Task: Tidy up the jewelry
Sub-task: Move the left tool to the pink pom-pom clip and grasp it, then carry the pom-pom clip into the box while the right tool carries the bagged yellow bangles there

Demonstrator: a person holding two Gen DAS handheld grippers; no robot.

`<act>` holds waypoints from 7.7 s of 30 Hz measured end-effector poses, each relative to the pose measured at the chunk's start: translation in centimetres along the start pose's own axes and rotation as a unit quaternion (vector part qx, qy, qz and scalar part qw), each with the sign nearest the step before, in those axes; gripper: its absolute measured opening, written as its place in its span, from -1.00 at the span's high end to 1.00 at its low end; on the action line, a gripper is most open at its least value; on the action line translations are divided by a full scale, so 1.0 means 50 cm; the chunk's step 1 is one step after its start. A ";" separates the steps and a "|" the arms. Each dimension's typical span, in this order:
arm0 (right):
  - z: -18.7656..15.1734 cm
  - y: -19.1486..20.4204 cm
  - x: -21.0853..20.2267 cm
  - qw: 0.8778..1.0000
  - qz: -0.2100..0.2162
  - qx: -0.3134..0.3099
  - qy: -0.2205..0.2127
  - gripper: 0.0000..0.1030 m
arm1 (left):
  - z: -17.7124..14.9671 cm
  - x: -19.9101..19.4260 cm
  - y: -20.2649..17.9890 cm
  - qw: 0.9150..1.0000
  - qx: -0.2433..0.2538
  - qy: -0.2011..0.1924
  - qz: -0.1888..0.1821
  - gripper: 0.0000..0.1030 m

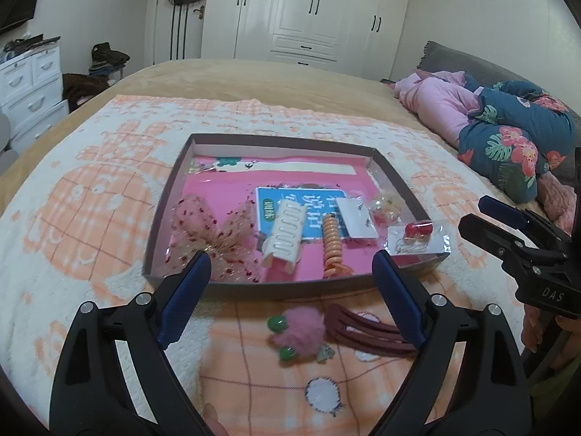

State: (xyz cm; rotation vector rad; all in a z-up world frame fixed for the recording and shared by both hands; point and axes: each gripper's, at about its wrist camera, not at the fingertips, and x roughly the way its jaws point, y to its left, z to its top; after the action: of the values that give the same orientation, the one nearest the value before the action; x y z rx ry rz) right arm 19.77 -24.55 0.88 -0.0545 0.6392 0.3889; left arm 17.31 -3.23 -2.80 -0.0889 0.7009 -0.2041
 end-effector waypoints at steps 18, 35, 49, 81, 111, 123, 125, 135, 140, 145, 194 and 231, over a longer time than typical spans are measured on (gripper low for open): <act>-0.052 0.047 -0.019 1.000 0.014 -0.009 0.019 -0.55 | -0.026 -0.027 0.026 1.000 -0.001 0.000 0.009 -0.60; -0.106 0.081 -0.043 0.999 0.017 -0.030 0.034 -0.60 | -0.058 -0.056 0.039 1.000 0.013 0.004 0.009 -0.70; -0.132 0.101 -0.054 0.998 0.021 -0.037 0.046 -0.65 | -0.089 -0.063 0.045 0.999 0.027 0.022 0.015 -0.74; -0.207 0.097 0.003 0.992 -0.003 -0.035 0.121 -0.81 | -0.115 0.023 0.010 0.997 0.044 0.062 -0.001 -0.74; -0.197 0.092 -0.012 0.994 0.019 -0.007 0.108 -0.60 | -0.100 0.049 -0.004 0.996 0.039 0.069 -0.034 0.56; -0.172 0.126 -0.036 0.996 0.036 -0.032 0.076 -0.60 | -0.098 -0.003 0.030 0.998 0.019 0.051 -0.029 0.56; -0.167 0.132 -0.037 0.996 0.037 -0.035 0.073 -0.60 | -0.097 -0.009 0.035 0.998 0.016 0.048 -0.029 0.56; -0.124 0.146 -0.020 0.997 0.035 -0.046 0.060 -0.60 | -0.070 -0.034 0.070 0.999 -0.006 0.023 -0.021 0.56; -0.098 0.148 0.001 0.996 0.032 -0.052 0.057 -0.60 | -0.058 -0.034 0.083 1.000 -0.014 0.016 -0.018 0.56; -0.074 0.144 0.024 0.997 0.028 -0.052 0.054 -0.61 | -0.046 -0.024 0.093 1.000 -0.021 0.014 -0.018 0.56; 0.033 0.058 0.263 0.995 -0.021 -0.031 0.095 -0.64 | 0.071 0.156 0.103 0.999 -0.021 0.025 0.001 0.56; 0.005 0.071 0.140 0.999 -0.028 -0.020 0.042 -0.84 | 0.076 0.114 0.106 1.000 -0.030 0.000 0.010 -0.23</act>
State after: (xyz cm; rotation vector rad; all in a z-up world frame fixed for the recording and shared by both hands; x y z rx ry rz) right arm 23.74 -18.85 -2.81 -0.1266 0.7120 0.3470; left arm 24.85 0.76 -4.29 -0.1392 0.7068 -0.1648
